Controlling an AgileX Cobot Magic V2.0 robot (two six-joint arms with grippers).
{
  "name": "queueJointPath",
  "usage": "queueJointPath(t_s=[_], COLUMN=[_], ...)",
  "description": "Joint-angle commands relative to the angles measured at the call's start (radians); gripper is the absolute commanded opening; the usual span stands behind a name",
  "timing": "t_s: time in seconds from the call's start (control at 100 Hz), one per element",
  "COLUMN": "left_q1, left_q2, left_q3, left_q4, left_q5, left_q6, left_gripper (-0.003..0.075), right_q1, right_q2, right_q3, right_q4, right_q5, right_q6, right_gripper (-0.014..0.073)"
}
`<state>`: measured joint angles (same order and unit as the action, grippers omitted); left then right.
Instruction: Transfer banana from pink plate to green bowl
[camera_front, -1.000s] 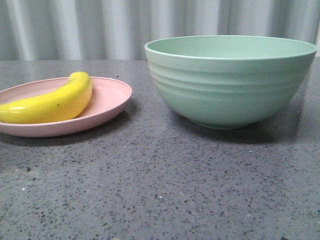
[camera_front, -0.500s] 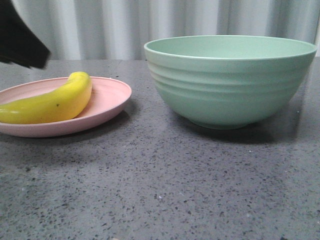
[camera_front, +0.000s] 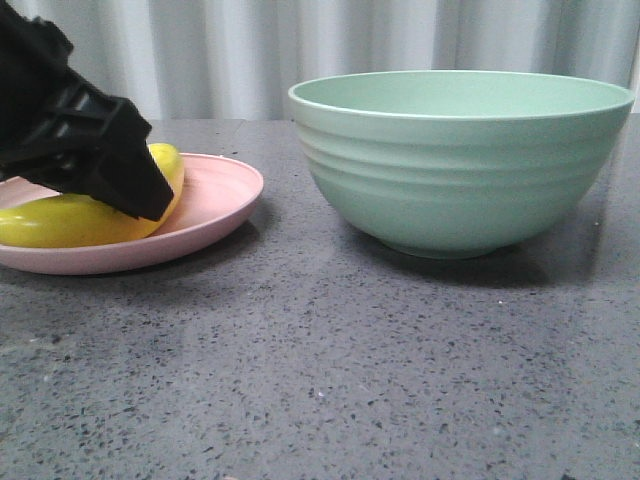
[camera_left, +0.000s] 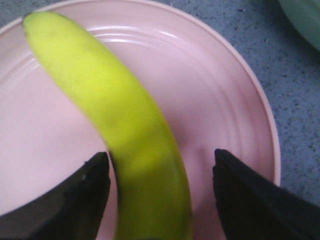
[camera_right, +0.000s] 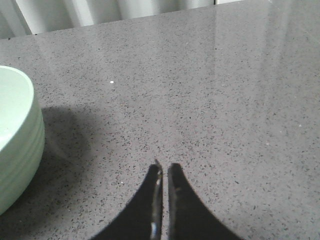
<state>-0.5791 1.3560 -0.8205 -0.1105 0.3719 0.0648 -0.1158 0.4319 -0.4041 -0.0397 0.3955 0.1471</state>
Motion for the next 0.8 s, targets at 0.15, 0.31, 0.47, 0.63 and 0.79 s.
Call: queueJointPath(t_s=[0.15,0.31,0.47,0.63,0.79], left_q1=[-0.005,-0.005,-0.005,-0.005,-0.005], left_q2=[0.007,0.008,0.008,0.002,-0.052], left_q3=[-0.037,-0.037,-0.037,-0.037,-0.054], left_q4=[-0.01,-0.01,-0.01,-0.012,-0.061], left_q5=[-0.051,-0.051,-0.051,-0.051,-0.043], left_q6=[-0.002,-0.002,-0.002,-0.002,-0.002], left_gripper=[0.0363,0.0261,0.0148,0.0112,0.0112], right_q1=[-0.007,-0.007,-0.007,-0.007,0.005], right_q2=[0.014,0.014,0.014,0.014,0.03], right_q3=[-0.024,-0.024,-0.024,-0.031,-0.084], right_q4=[-0.003,-0.003,-0.003,-0.003,-0.002], right_q5=[-0.075,-0.075,-0.079,-0.067,0.04], right_q6=[-0.001,-0.001,-0.001,-0.001,-0.023], right_gripper=[-0.0064,-0.0064,-0.0064,-0.0064,-0.0064])
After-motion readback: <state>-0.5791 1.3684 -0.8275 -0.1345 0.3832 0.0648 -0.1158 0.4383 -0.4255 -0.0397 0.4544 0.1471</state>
